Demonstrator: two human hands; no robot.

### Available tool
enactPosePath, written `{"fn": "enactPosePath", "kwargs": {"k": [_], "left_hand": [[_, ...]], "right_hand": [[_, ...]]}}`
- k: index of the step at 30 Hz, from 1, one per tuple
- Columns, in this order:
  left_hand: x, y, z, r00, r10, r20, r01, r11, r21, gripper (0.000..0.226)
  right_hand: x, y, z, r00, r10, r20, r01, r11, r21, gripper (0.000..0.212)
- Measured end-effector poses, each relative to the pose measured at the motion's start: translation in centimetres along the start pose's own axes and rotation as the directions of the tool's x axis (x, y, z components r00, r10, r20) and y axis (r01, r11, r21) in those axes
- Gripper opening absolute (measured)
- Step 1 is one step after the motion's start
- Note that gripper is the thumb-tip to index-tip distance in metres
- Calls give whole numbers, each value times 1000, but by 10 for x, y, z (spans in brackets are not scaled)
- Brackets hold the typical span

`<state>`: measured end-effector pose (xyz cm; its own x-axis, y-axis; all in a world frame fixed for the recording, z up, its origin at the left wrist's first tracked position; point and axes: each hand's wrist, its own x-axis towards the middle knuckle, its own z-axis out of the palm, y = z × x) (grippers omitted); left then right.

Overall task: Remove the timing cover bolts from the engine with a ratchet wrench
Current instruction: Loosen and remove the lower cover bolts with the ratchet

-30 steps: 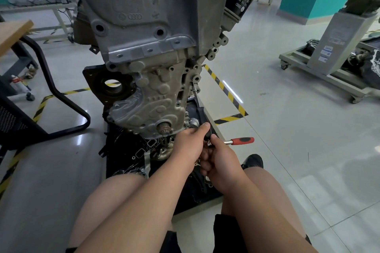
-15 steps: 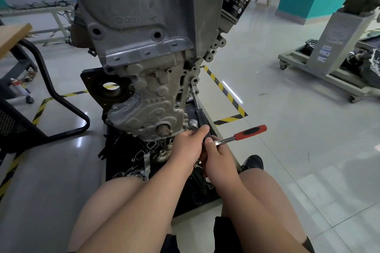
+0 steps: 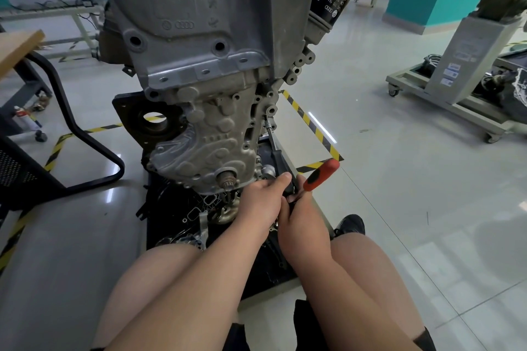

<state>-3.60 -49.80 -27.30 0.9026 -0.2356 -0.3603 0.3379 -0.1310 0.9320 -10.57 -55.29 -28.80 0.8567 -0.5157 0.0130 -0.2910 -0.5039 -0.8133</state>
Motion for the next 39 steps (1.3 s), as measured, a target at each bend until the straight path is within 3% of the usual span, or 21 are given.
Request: {"fn": "enactPosePath", "kwargs": {"k": [3,5,7,10,12,15,18,22,24,28,35,39], "left_hand": [[0,1,-1,1000,-7,-3,7,1000,1,28],[-1,2,0,1000,-15,-3,15,1000,2,31],[-1,2,0,999,-18,-31,19,999,51,35],[0,2,0,999,-15,-51,19,997,72,41],[0,1,-1,998,-31,-57,34,998,53,53],[-2,1,-2,999,-25,-37,27,998,58,51],[-3,0,-2,1000,-17,-16,18,998,59,42],[-4,1,-2,997,-73,21,73,997,21,34],[-4,1,-1,996,-81,26,81,997,4,36],[-3,0,-1,997,-74,20,73,997,26,37],[-4,1,0,999,-26,19,26,999,25,37],[-3,1,1,1000,20,-5,-20,1000,-7,32]], "right_hand": [[1,1,2,1000,24,5,-24,999,38,43],[2,2,2,997,67,32,-72,975,212,48],[4,4,2,988,118,99,-147,909,390,45],[8,6,1,944,236,232,-324,800,505,34],[8,4,-2,909,264,323,-413,681,605,37],[8,-1,-6,868,230,440,-493,495,715,46],[9,-2,-7,812,196,550,-581,350,734,44],[11,-5,-14,721,137,679,-691,69,720,47],[12,-5,-16,706,117,698,-703,3,711,47],[12,-3,-15,718,134,683,-694,60,718,43],[9,1,-5,847,222,482,-530,391,752,43],[5,1,-4,935,230,270,-354,645,677,22]]}}
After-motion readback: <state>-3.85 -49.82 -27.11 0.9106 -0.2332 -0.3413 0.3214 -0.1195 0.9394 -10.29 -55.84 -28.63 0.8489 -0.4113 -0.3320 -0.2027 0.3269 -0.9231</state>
